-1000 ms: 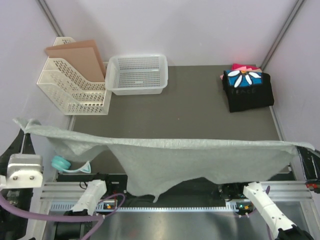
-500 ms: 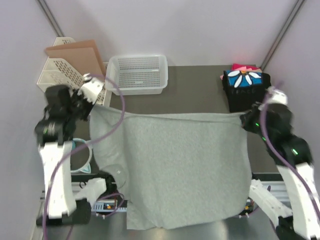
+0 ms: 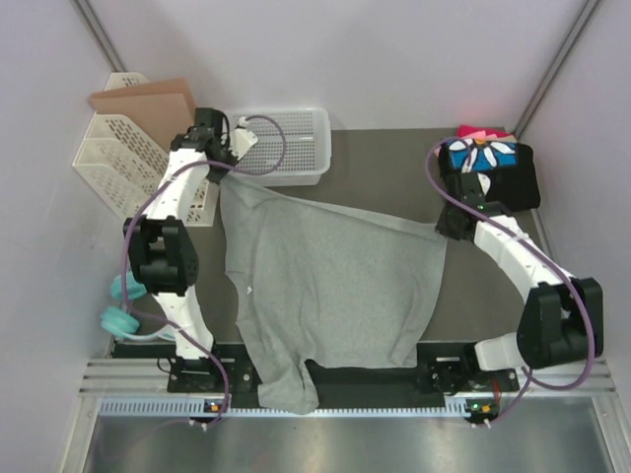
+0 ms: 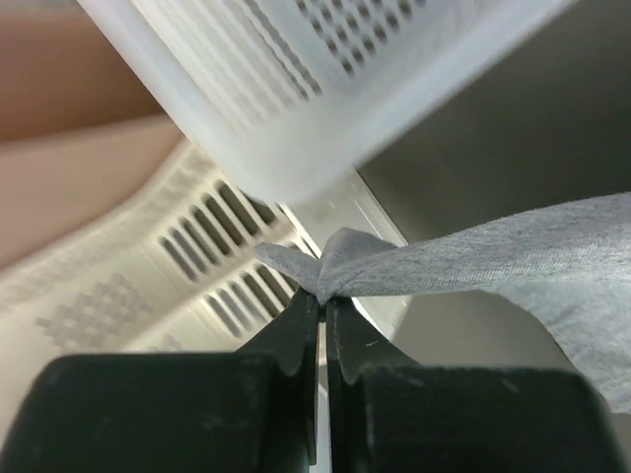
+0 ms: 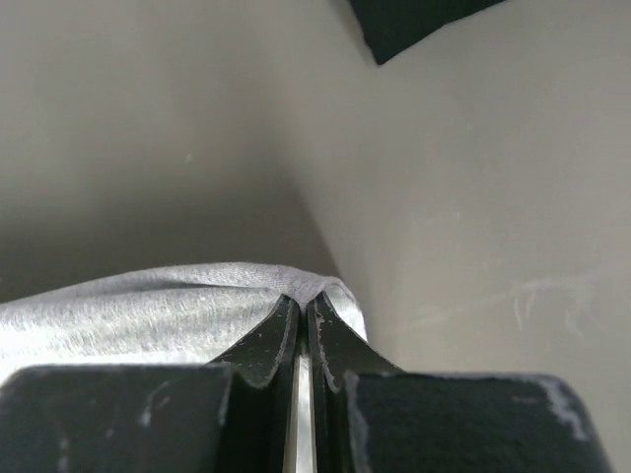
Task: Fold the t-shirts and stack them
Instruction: Flatten out the tshirt
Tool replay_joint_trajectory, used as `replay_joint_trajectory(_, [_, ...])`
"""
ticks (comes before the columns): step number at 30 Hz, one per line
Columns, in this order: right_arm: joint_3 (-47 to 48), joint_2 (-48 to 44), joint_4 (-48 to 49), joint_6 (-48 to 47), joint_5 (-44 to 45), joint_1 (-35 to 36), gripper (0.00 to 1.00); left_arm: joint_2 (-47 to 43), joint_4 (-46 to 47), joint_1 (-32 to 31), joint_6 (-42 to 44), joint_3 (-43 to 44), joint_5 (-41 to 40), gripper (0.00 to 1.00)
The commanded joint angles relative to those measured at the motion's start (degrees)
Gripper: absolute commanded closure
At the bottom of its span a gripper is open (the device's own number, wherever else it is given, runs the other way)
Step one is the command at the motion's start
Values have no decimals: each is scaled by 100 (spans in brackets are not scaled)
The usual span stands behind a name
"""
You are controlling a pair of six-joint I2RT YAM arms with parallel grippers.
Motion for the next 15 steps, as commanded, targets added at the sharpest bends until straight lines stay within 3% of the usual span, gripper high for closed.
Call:
replay_joint_trajectory(1, [496,244,489,-39,250,-279,100,11,599,-418,355,736,-905,100])
replay_joint_trajectory(8, [1041,920,472,-214,136,-323,100,257,715,-1333,716,1595,-1504,100])
replay_joint_trajectory(13, [1297,1264,498,-232,-5,-323,100,574,4,-1510,76,2441,-1435,100])
replay_joint_trajectory(15, [1306,1334,490,-276,30,-323,100,294,-174,-1501,-145,2206,-1338,100])
